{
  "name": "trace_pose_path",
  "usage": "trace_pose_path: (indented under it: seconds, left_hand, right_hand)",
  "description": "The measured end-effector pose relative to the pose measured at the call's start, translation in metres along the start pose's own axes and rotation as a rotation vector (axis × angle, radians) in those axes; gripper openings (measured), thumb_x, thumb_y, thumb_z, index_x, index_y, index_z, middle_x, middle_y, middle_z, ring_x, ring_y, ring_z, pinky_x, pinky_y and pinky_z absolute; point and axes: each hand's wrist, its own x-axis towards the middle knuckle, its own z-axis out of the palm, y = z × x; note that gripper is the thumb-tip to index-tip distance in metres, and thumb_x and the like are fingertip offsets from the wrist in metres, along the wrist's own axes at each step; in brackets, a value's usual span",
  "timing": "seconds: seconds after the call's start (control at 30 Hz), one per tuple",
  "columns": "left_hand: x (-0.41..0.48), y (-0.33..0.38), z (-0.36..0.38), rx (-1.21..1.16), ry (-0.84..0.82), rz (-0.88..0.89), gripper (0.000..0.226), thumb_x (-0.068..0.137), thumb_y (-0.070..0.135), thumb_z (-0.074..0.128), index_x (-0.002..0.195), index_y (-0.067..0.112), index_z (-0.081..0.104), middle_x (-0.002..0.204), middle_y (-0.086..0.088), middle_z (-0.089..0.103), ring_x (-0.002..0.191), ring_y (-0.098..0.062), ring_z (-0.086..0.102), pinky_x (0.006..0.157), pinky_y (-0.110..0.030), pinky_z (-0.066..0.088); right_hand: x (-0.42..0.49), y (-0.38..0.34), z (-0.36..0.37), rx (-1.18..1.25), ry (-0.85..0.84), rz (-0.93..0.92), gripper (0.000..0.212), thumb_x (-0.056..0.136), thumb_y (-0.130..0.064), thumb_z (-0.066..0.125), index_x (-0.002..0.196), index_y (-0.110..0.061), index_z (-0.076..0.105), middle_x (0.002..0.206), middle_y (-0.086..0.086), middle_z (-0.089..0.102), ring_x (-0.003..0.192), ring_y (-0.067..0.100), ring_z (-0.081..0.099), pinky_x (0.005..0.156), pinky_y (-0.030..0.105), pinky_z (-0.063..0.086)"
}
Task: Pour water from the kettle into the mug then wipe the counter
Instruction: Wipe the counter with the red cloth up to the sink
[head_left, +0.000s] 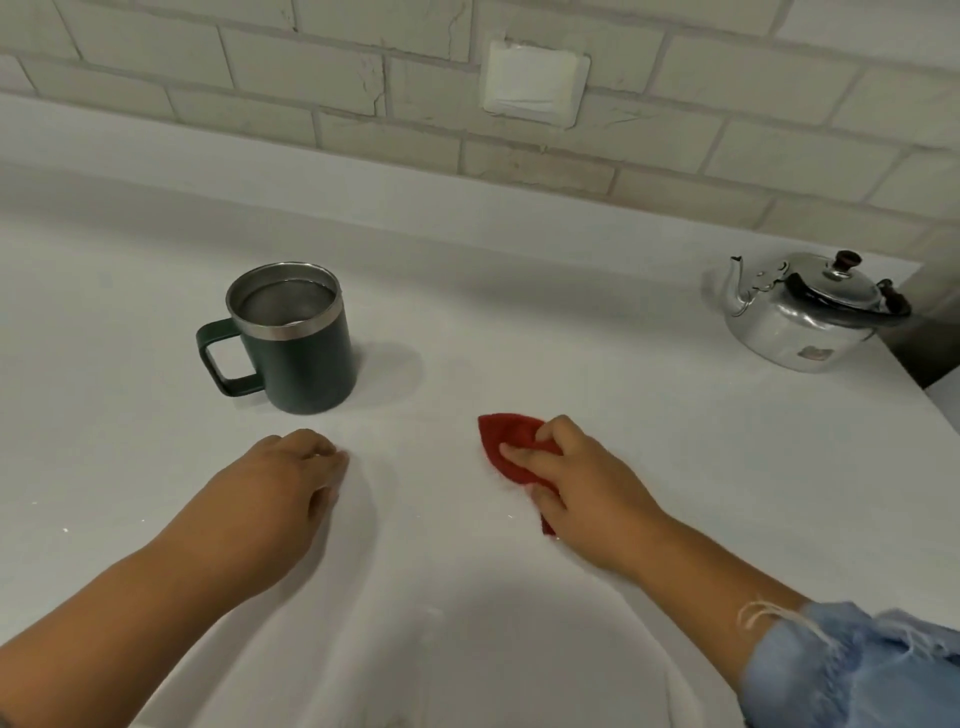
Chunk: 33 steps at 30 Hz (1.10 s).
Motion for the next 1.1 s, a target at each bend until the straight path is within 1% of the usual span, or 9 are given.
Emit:
trace_pose_path:
  seconds: [0.1,0.2,0.3,0.43,0.73,0.83,0.93,1.0,1.1]
  left_hand:
    - [-0.001,-0.001,0.001,0.006,-0.01,0.014,0.041,0.093,0.021,0.042,0.133,0.026,0.048,0.137,0.009,0.046,0.119,-0.016,0.047,0.096,-0.024,0.039]
    - [0.001,-0.002,0.001,0.017,-0.027,0.016,0.043,0.094,0.022,0.04,0.136,0.028,0.043,0.139,0.011,0.042,0.121,-0.014,0.044,0.099,-0.021,0.036]
    - [0.002,-0.002,0.003,0.029,-0.028,0.013,0.042,0.094,0.022,0.041,0.136,0.028,0.044,0.139,0.011,0.043,0.12,-0.014,0.044,0.098,-0.022,0.037]
    - [0.002,-0.004,0.004,0.033,-0.029,0.011,0.043,0.093,0.023,0.042,0.136,0.028,0.044,0.14,0.011,0.043,0.12,-0.014,0.044,0.098,-0.023,0.038]
    - [0.007,-0.003,0.005,0.046,-0.052,0.0,0.04,0.091,0.021,0.047,0.131,0.026,0.051,0.135,0.008,0.048,0.119,-0.017,0.046,0.1,-0.028,0.04]
    - [0.006,-0.006,0.004,0.042,-0.057,0.004,0.041,0.091,0.02,0.048,0.132,0.025,0.05,0.135,0.006,0.048,0.119,-0.018,0.046,0.1,-0.03,0.04]
    - [0.005,-0.007,0.005,0.042,-0.063,0.006,0.043,0.091,0.021,0.048,0.134,0.025,0.047,0.136,0.006,0.047,0.12,-0.019,0.045,0.102,-0.031,0.039]
    - [0.003,-0.009,0.007,0.046,-0.059,0.016,0.043,0.091,0.02,0.048,0.134,0.024,0.048,0.136,0.005,0.048,0.12,-0.02,0.046,0.1,-0.032,0.04]
    - [0.002,-0.011,0.009,0.064,-0.059,0.023,0.044,0.09,0.02,0.05,0.133,0.022,0.049,0.135,0.002,0.049,0.118,-0.023,0.047,0.098,-0.033,0.043]
  right_hand:
    - [-0.016,-0.012,-0.011,0.291,-0.103,-0.012,0.04,0.092,-0.017,0.055,0.128,-0.037,0.056,0.111,-0.016,0.042,0.1,-0.001,0.05,0.089,0.007,0.037]
    - [-0.014,0.003,-0.043,0.384,0.149,0.03,0.042,0.089,-0.001,0.058,0.125,-0.023,0.06,0.099,-0.005,0.045,0.09,-0.004,0.05,0.085,0.0,0.032]
    - [-0.015,0.051,-0.079,0.292,0.34,0.287,0.04,0.089,-0.005,0.059,0.126,-0.022,0.059,0.096,-0.003,0.043,0.091,0.013,0.053,0.087,0.01,0.037]
    - [-0.046,0.108,-0.074,-0.037,0.148,0.658,0.044,0.092,-0.032,0.053,0.136,-0.032,0.048,0.118,0.0,0.04,0.106,0.02,0.05,0.091,0.027,0.039]
    - [-0.093,-0.018,0.006,-0.066,0.187,0.23,0.044,0.093,-0.038,0.048,0.136,-0.045,0.042,0.114,-0.017,0.037,0.099,0.007,0.051,0.086,0.019,0.045]
    - [-0.096,-0.029,0.003,0.176,0.195,0.228,0.04,0.091,-0.032,0.053,0.131,-0.042,0.051,0.102,-0.021,0.038,0.094,0.001,0.051,0.087,0.012,0.041]
    - [-0.105,0.0,-0.034,0.146,0.423,0.341,0.039,0.088,-0.024,0.061,0.125,-0.035,0.058,0.095,-0.013,0.043,0.084,0.001,0.051,0.078,0.008,0.036]
    - [-0.124,0.024,-0.057,-0.014,0.366,0.578,0.042,0.089,-0.03,0.059,0.13,-0.035,0.054,0.1,-0.007,0.042,0.081,0.01,0.051,0.077,0.018,0.038]
    - [-0.145,0.033,-0.054,-0.239,0.05,0.806,0.054,0.091,-0.043,0.049,0.143,-0.032,0.038,0.119,-0.002,0.035,0.093,0.022,0.057,0.086,0.026,0.044]
